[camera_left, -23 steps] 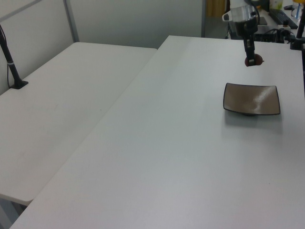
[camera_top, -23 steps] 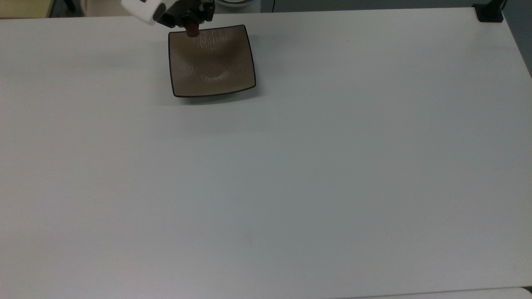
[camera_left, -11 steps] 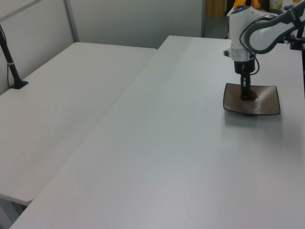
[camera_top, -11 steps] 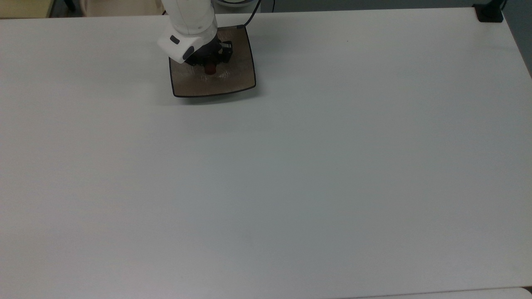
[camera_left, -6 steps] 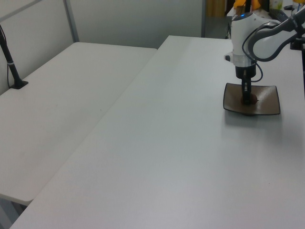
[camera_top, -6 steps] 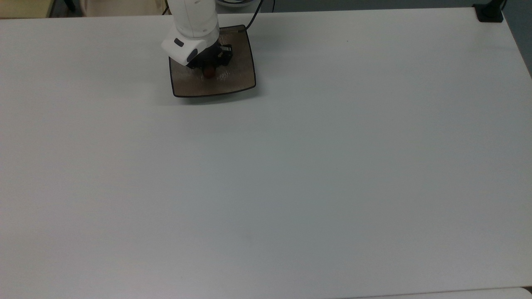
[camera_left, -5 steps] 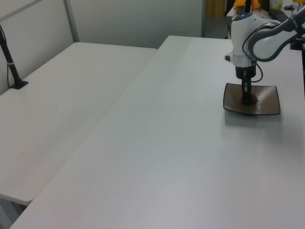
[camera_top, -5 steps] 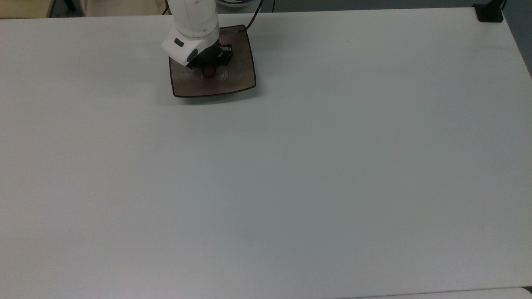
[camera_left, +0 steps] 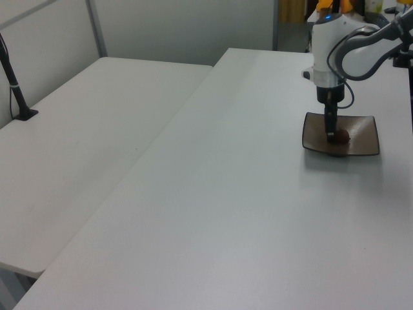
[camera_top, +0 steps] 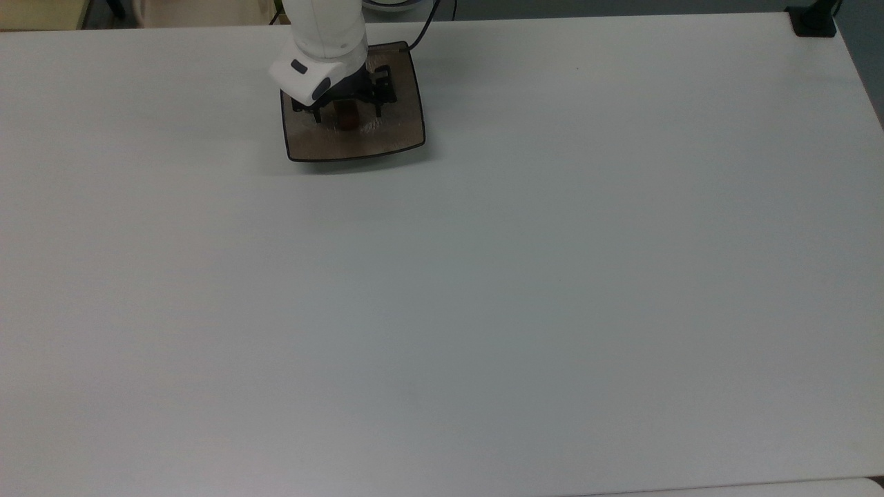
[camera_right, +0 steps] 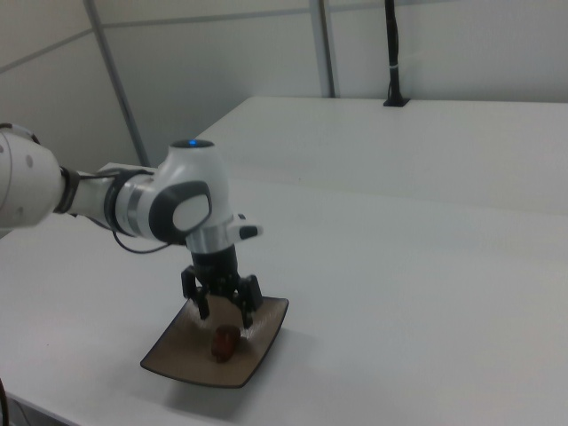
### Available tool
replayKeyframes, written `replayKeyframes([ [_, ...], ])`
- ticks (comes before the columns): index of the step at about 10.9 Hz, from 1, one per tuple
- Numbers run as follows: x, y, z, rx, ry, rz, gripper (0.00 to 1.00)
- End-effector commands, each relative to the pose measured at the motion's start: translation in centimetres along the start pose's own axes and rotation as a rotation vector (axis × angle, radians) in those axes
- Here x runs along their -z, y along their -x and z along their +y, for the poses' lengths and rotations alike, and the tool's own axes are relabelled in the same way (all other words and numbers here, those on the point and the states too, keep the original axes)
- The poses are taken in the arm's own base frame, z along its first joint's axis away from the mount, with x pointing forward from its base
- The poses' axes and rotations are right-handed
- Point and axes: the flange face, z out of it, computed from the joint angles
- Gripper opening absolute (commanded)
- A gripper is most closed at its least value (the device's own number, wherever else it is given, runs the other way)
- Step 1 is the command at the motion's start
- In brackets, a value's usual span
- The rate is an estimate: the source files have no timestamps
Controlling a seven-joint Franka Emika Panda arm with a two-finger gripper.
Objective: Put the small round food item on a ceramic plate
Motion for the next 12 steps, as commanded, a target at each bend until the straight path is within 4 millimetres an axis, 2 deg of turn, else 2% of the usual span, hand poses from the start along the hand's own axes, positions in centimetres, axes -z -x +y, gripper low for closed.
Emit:
replayKeyframes([
  [1, 9.6, -1.9, -0.7, -0.104, 0.017, 0.035, 1.00],
  [4, 18.5, -3.1, -1.8, -0.177, 0.020, 0.133, 1.00],
  [6, 24.3, -2.2, -2.7, -0.204, 0.009, 0.125, 1.00],
  [8, 28.8, -0.9, -2.9, -0.216, -0.081, 0.130, 1.00],
  [10, 29.8, -0.6, -3.3, -0.210, -0.089, 0.155, 1.00],
  [12, 30.0, -0.6, -3.5, -0.197, -0.088, 0.167, 1.00],
])
